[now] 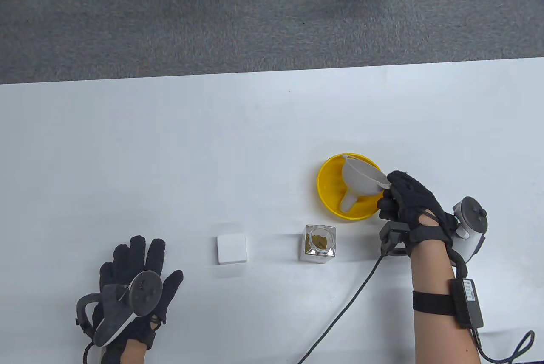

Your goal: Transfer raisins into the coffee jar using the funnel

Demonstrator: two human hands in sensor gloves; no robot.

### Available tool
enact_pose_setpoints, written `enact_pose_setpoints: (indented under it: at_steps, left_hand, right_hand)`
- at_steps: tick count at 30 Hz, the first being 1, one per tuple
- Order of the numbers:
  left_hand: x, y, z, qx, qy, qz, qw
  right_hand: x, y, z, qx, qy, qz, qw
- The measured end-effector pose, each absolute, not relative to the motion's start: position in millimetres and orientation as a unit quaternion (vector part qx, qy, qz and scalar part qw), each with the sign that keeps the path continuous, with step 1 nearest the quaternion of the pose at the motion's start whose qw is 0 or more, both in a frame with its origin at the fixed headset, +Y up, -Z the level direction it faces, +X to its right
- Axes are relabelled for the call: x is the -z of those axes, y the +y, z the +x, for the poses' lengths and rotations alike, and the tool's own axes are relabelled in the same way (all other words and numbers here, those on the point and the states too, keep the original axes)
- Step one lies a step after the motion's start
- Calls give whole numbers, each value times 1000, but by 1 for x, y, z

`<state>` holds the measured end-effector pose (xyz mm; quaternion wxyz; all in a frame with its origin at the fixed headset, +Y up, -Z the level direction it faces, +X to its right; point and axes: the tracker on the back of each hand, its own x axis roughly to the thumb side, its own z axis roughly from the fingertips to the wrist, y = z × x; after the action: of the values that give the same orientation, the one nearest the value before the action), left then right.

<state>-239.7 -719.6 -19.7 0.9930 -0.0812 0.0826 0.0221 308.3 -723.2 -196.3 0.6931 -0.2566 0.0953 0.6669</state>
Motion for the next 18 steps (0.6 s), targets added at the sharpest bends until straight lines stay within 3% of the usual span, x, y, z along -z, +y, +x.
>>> enact_pose_setpoints:
  at_steps: [18]
  left_hand:
    - [21, -716, -236, 1, 80, -77, 994]
  right_hand:
    - [185, -699, 307, -723, 86, -213, 652]
